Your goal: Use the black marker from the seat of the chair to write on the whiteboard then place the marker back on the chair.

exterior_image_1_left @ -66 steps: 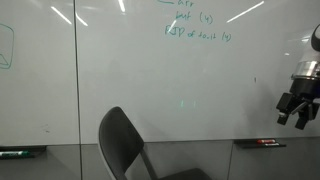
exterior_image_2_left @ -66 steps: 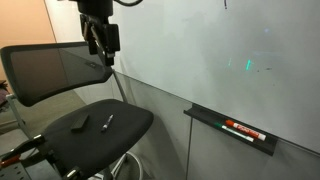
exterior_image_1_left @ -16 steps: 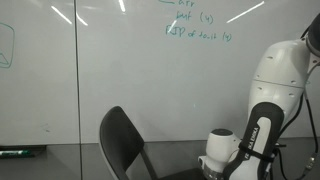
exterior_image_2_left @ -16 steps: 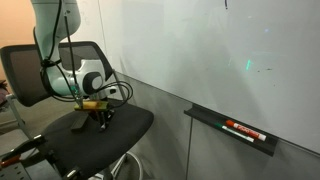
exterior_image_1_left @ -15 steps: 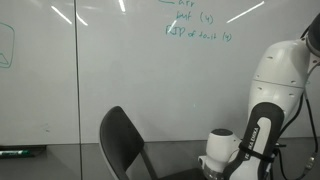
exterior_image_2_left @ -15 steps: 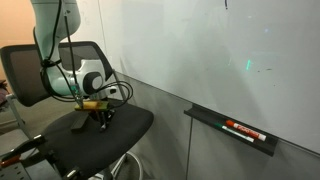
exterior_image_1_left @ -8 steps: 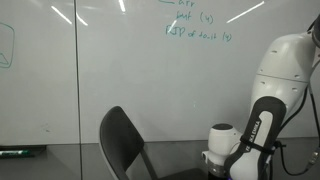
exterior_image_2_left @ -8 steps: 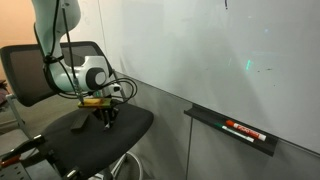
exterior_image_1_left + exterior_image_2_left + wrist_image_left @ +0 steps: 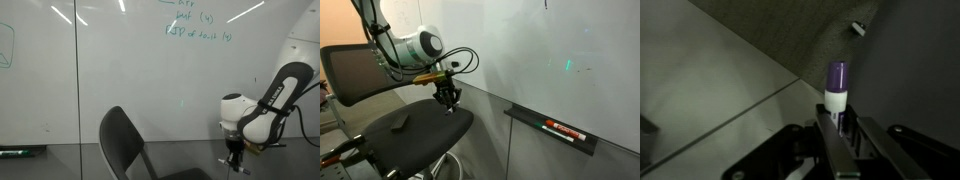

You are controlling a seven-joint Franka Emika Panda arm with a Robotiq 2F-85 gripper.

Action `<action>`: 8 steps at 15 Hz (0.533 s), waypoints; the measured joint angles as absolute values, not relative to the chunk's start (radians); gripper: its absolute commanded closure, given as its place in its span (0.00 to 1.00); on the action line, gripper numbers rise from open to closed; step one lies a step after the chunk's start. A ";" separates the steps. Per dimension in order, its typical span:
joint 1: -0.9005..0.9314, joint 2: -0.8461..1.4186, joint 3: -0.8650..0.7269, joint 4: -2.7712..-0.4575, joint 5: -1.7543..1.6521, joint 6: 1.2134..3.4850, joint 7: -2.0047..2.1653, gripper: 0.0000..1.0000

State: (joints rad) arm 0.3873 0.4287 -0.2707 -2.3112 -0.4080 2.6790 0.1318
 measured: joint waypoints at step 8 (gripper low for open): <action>0.250 0.051 -0.266 -2.356 -0.745 2.397 0.436 0.89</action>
State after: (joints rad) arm 0.2501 0.0510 -0.2664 -2.3561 -0.7450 2.3971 0.4363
